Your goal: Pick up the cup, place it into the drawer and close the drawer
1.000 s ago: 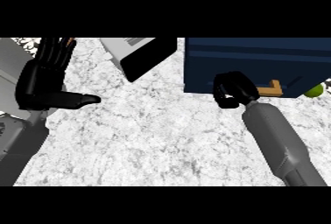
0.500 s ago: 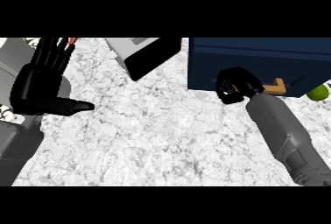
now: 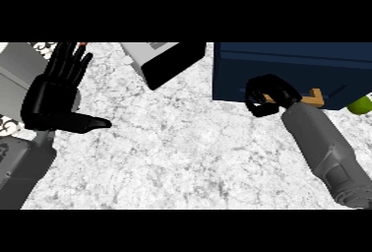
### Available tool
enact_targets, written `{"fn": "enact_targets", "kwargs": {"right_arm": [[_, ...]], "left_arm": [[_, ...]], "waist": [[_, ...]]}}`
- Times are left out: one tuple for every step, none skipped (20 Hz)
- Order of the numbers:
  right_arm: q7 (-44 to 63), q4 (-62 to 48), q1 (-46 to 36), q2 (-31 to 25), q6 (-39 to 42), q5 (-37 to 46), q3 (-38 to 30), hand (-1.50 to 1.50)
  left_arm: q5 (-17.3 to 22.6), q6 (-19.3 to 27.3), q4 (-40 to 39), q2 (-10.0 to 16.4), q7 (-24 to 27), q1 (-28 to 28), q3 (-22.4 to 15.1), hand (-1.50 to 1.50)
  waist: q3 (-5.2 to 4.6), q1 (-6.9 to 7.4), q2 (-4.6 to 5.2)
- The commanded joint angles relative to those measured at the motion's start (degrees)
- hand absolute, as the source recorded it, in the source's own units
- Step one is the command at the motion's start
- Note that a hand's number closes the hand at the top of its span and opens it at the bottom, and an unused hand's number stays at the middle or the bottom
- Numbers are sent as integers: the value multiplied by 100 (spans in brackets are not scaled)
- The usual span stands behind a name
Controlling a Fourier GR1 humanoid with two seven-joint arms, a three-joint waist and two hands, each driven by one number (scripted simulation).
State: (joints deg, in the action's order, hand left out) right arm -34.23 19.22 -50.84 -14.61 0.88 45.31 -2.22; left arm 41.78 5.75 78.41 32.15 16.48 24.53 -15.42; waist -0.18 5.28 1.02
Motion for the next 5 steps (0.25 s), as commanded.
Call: {"fn": "enact_targets", "kwargs": {"right_arm": [[560,-286,-613,-553,-285,-167,-447,150],[421,-324,-495,-631,-283,-112,-393,150],[425,-346,-508,-578,-312,-157,-440,150],[420,-341,-513,-573,-361,-143,-433,150],[418,-341,-540,-594,-332,-186,-478,150]], "left_arm": [[49,-74,33,-16,-15,24,40,-150],[27,-73,-61,-7,-57,29,23,-150],[31,-143,30,-62,20,-59,-22,-150],[-25,-60,-80,-131,51,-40,-37,-150],[-41,-178,-97,-84,167,-93,-13,-150]], "waist": [[44,162,189],[45,122,211],[42,147,184],[41,104,197],[38,174,228]]}}
